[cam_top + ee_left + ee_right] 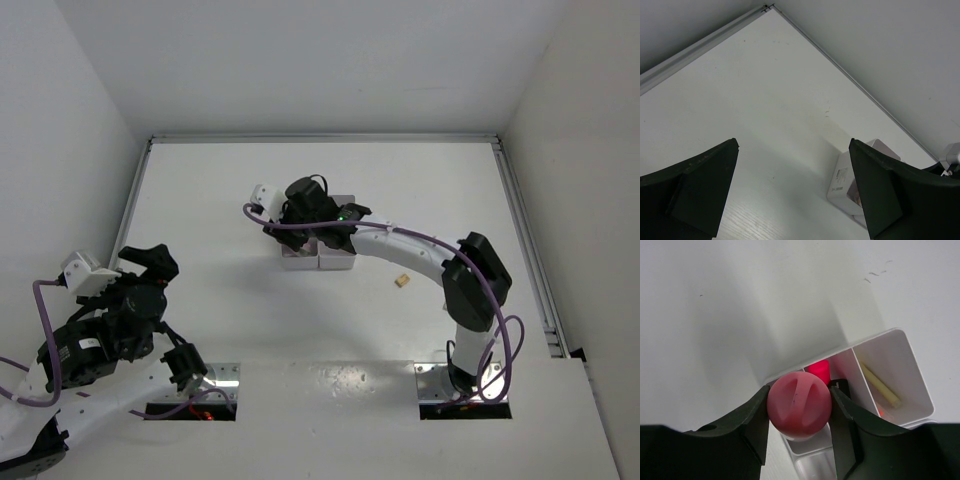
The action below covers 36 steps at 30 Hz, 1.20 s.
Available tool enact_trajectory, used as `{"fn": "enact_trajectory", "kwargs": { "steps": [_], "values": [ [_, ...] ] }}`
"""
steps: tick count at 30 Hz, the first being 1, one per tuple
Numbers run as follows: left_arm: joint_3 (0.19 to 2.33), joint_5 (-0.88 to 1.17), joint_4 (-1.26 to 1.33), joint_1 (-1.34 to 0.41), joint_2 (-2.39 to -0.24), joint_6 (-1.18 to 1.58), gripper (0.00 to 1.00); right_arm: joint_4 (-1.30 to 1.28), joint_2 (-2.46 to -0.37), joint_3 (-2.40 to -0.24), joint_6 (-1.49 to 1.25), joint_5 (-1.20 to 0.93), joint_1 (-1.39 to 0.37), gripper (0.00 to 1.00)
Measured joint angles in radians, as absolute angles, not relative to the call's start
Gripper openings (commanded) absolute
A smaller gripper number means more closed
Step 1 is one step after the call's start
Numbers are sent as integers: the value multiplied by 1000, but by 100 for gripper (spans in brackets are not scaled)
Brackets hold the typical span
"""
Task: Sort the stationery into containers
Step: Place the stationery in the storage box.
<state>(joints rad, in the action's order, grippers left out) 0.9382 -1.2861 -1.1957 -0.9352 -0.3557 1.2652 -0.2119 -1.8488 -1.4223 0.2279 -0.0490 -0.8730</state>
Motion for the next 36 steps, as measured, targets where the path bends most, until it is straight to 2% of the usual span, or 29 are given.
{"fn": "enact_trajectory", "kwargs": {
  "steps": [27, 32, 36],
  "values": [
    [938, -1286, -1196, -935, -356, 1269, 99, -249, -1921, -1496, 266, -80, -875, 0],
    [938, -1286, -1196, -935, -356, 1269, 99, -251, -1921, -1497, 269, -80, -875, 10],
    [938, -1286, -1196, -935, -356, 1269, 99, -252, -1921, -1497, 270, -81, -875, 26]
  ]
}}
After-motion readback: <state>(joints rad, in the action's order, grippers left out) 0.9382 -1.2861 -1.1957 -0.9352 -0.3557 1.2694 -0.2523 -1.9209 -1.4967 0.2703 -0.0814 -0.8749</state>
